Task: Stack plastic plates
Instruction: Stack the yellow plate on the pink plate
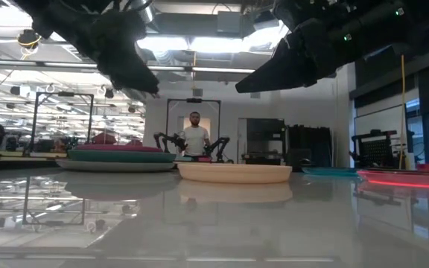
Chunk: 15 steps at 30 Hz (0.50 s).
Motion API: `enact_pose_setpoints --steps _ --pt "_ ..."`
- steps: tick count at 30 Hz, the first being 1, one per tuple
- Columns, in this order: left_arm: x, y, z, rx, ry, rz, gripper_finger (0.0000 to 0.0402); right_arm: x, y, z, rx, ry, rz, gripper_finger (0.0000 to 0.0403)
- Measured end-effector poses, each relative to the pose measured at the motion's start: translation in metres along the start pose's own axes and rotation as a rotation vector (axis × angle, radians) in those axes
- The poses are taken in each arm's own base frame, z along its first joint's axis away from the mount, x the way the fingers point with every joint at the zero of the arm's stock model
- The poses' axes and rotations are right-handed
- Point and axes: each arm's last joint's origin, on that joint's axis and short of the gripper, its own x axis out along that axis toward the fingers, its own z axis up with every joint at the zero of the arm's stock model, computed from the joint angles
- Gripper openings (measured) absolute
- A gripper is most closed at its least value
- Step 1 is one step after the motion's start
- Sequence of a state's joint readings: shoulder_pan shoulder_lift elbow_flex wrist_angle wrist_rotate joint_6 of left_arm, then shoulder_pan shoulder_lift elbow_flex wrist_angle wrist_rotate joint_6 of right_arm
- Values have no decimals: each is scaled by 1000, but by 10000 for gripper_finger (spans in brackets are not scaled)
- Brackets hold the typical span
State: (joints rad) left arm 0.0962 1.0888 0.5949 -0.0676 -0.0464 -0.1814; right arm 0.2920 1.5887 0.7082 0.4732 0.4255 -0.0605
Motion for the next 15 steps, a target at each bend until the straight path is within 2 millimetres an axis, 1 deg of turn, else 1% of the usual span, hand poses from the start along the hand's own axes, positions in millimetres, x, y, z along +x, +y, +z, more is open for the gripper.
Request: enact_pose_setpoints --steps 3,8,15 --pt "18 -17 -4 37 -2 -59 145 0 0 0 0 0 0 127" --pt "42 -39 -13 106 -21 -131 144 0 0 0 -1 0 0 127" --pt "68 -56 -27 157 -29 -180 144 1 -1 0 -2 2 -4 127"
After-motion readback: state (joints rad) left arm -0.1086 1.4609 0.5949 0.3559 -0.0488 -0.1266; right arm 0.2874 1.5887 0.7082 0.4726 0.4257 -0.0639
